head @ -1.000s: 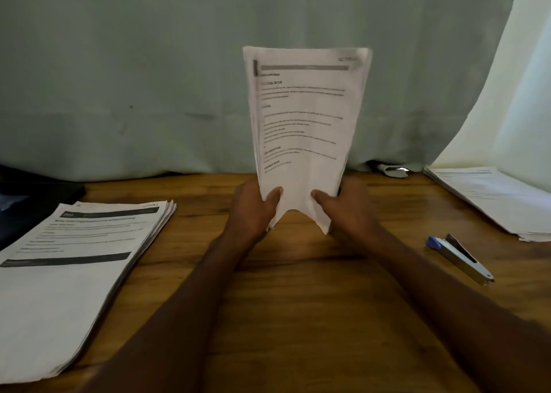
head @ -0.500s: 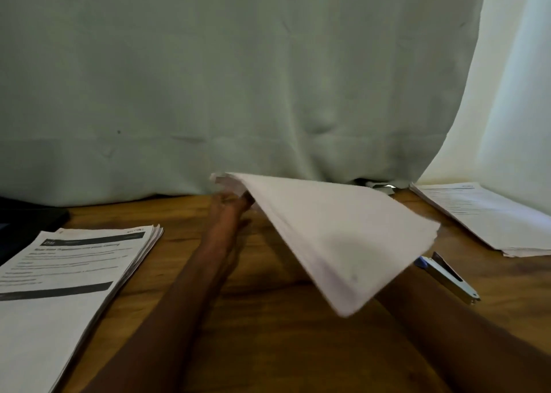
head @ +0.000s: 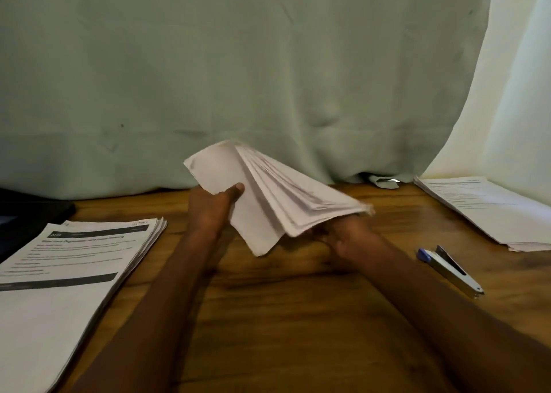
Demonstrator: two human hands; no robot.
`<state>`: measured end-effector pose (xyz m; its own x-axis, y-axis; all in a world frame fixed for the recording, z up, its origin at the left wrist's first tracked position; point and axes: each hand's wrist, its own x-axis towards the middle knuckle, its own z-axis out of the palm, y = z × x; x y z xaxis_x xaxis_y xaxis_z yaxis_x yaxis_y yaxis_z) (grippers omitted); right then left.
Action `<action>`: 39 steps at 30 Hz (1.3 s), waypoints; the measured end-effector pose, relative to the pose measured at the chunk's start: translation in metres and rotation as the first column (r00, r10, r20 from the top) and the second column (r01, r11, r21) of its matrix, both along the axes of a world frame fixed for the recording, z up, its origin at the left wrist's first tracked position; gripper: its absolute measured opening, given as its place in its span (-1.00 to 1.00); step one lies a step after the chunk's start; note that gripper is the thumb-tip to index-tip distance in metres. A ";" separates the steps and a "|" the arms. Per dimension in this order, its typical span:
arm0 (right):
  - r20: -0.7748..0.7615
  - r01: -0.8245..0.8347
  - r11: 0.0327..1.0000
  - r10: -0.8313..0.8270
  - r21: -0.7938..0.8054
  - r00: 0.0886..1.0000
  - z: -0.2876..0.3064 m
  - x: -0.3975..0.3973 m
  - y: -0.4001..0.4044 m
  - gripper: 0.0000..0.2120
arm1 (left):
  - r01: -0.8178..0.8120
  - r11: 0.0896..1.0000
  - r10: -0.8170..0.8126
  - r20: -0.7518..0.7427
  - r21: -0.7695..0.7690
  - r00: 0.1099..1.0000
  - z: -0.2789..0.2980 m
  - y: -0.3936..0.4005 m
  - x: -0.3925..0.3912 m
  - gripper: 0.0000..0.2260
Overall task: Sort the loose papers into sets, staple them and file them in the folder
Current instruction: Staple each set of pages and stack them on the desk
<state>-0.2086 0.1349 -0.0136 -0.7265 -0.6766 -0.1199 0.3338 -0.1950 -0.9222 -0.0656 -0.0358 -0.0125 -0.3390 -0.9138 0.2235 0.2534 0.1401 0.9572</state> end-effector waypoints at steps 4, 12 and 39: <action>-0.403 0.341 0.938 -0.338 -0.068 0.850 0.009 -0.026 0.009 -0.42 | -0.099 0.988 0.106 0.050 -0.121 0.993 0.011 -0.017 0.019 -0.69; -0.633 0.210 0.977 -0.136 0.044 0.762 0.011 -0.056 0.016 -0.38 | 0.012 0.946 0.057 0.204 -0.324 0.977 0.028 -0.014 0.036 -0.67; -0.697 0.336 0.941 -0.272 -0.047 0.664 -0.001 -0.020 0.008 -0.54 | -0.196 0.844 0.284 0.106 -0.500 0.953 0.010 0.035 0.005 -0.59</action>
<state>-0.2283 0.1425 -0.0149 -0.7895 -0.4147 0.4525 -0.4605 -0.0872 -0.8834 -0.0603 -0.0004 -0.0025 -0.1960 -0.7656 0.6128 -0.0074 0.6261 0.7797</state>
